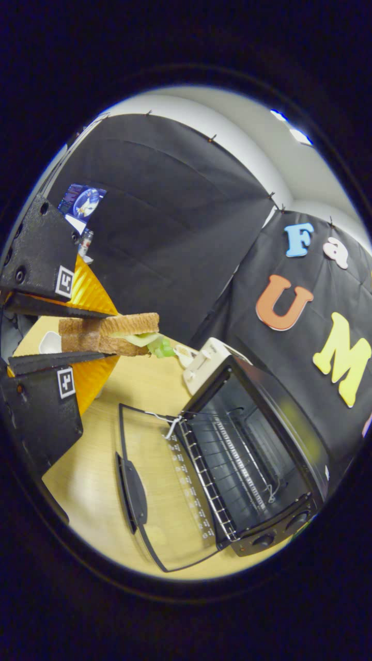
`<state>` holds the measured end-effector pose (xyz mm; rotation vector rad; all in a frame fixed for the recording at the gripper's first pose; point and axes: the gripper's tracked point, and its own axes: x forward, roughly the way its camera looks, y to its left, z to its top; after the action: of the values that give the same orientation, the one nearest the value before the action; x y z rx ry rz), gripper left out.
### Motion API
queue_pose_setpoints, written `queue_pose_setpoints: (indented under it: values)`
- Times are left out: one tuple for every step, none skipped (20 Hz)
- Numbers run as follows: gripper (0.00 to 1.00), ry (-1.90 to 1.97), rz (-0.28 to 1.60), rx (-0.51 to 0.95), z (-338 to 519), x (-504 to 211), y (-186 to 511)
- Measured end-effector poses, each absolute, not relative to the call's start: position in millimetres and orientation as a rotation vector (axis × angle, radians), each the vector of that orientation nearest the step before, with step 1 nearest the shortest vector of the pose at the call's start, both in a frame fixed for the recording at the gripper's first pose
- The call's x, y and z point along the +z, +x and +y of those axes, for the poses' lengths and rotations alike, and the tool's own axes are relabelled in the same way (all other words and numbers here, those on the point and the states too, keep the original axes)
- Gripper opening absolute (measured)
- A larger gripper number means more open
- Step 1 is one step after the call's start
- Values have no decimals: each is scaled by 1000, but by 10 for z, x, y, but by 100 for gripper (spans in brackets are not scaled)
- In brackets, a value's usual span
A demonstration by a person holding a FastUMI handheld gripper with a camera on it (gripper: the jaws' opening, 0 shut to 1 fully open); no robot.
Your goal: Open the toaster oven, put the food inside, and close the toaster oven door.
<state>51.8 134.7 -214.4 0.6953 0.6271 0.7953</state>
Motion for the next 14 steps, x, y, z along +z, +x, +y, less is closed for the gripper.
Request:
queue_pose_setpoints:
  values:
    - [35,719,612,767,1299,-2138,587]
    - [35,746,587,727,1231,-2133,685]
    - [36,775,556,686,1164,-2126,804]
    - [36,810,523,641,1082,-2125,921]
    - [36,845,494,597,985,-2128,1033]
    - [36,876,469,555,895,-2141,1134]
    - [35,911,445,502,811,-2176,1238]
    - [35,953,428,443,692,-2221,1366]
    - [36,993,416,397,599,-2267,1487]
    - [35,1025,405,361,524,-2309,1581]
    - [36,1038,396,331,461,-2336,1688]
    - [35,1047,386,308,413,-2373,1760]
    - [35,1078,357,283,330,-2376,1855]
    - [36,1128,328,251,237,-2380,1951]
